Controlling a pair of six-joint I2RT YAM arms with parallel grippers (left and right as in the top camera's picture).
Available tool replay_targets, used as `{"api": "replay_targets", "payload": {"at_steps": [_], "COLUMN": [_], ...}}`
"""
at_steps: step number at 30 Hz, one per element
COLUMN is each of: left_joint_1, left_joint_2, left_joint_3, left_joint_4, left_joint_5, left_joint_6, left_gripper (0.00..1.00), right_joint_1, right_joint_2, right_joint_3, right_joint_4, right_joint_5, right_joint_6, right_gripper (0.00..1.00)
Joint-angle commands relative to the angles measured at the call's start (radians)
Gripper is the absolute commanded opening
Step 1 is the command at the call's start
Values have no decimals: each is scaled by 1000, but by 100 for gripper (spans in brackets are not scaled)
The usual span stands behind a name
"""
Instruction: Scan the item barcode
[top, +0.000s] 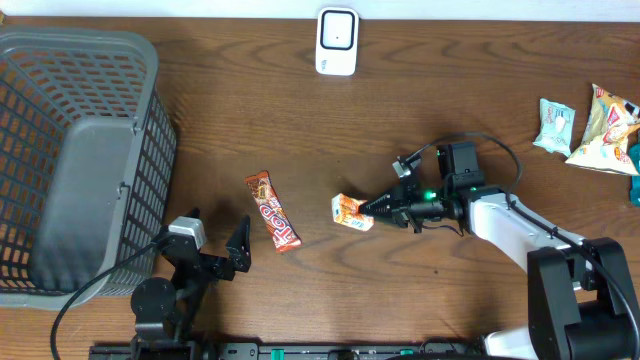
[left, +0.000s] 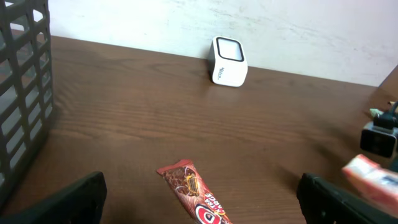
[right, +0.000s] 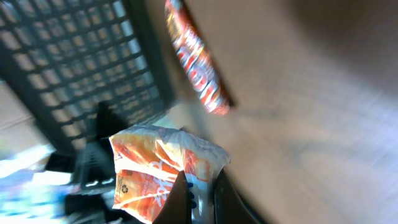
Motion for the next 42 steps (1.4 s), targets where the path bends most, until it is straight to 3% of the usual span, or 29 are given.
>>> {"api": "replay_targets", "payload": {"at_steps": [1, 10, 17, 32, 42], "left_joint_1": [2, 2, 2, 2, 2], "left_joint_2": [-1, -1, -1, -1, -1], "left_joint_3": [-16, -16, -16, -16, -16], "left_joint_4": [-25, -25, -25, -25, -25], "left_joint_5": [-2, -2, -2, -3, -2], "left_joint_6": [17, 17, 17, 17, 17], "left_gripper": [98, 98, 98, 98, 98], "right_joint_1": [-3, -3, -2, 6, 161], "right_joint_2": [-13, -13, -13, -12, 0], "right_joint_3": [15, 15, 15, 15, 15], "right_joint_4": [-56, -137, -105, 437, 795], "right_joint_5": [-193, -213, 270, 563, 1035], "right_joint_6": [189, 209, 150, 100, -272], "right_gripper": [1, 1, 1, 1, 1]}}
